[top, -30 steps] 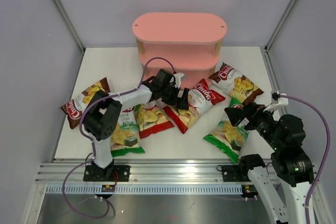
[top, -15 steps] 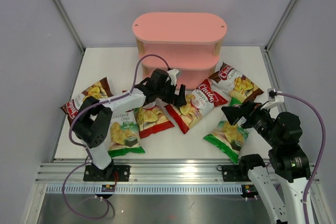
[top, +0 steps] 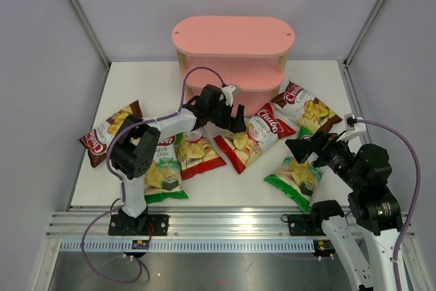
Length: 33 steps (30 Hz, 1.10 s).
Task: Place and organize the chips bags onto the shelf
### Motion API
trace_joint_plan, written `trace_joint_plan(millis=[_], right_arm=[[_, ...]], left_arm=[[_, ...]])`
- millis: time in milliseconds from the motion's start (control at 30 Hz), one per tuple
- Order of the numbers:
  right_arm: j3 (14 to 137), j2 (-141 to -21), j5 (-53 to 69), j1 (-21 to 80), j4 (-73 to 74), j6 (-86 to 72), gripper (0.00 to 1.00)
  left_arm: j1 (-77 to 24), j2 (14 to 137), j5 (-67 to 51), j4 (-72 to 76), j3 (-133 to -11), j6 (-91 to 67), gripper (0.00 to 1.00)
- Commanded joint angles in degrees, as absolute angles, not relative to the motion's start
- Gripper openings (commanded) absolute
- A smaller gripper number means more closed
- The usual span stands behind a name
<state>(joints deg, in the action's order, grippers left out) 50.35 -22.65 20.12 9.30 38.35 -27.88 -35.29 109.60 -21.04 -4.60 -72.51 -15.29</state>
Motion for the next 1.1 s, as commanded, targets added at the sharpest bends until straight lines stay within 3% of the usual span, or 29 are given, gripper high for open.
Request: trace_joint_plan(millis=[0,200,367,567,767,967,1067], right_arm=[[51.86,-23.38,22.76,9.14,36.3,-27.16,1.0],[50.8,-23.03,23.64,9.14,34.9,-27.68,0.99],[50.27,-23.12,25.31,9.14,33.93,-28.39,0.99],[49.66,-23.03,25.66,9.05,32.61,-29.27,1.0],[49.83,-22.85,25.75,9.14,32.78,-29.27,1.0],[50.1,-22.15,25.49,9.14,33.58,-29.35,0.99],[50.36,-21.8,25.31,9.14,33.66,-29.36,0.99]], left_arm=[[-35.42,111.97,-26.89,-1.68,-72.87,-18.28,0.99],[-35.68,112.76,-29.88,6.15,-67.42,-23.11,0.92],[-37.44,110.84,-22.61,9.21,-62.68,-23.99,0.99],[-38.93,106.7,-13.73,17.12,-54.41,-26.71,0.99],[-39.9,105.12,-14.76,21.35,-51.07,-28.91,0.97],[-42.19,103.98,-13.11,26.35,-45.81,-33.64,0.81],[-42.71,102.93,-11.7,29.43,-42.64,-37.07,0.62]])
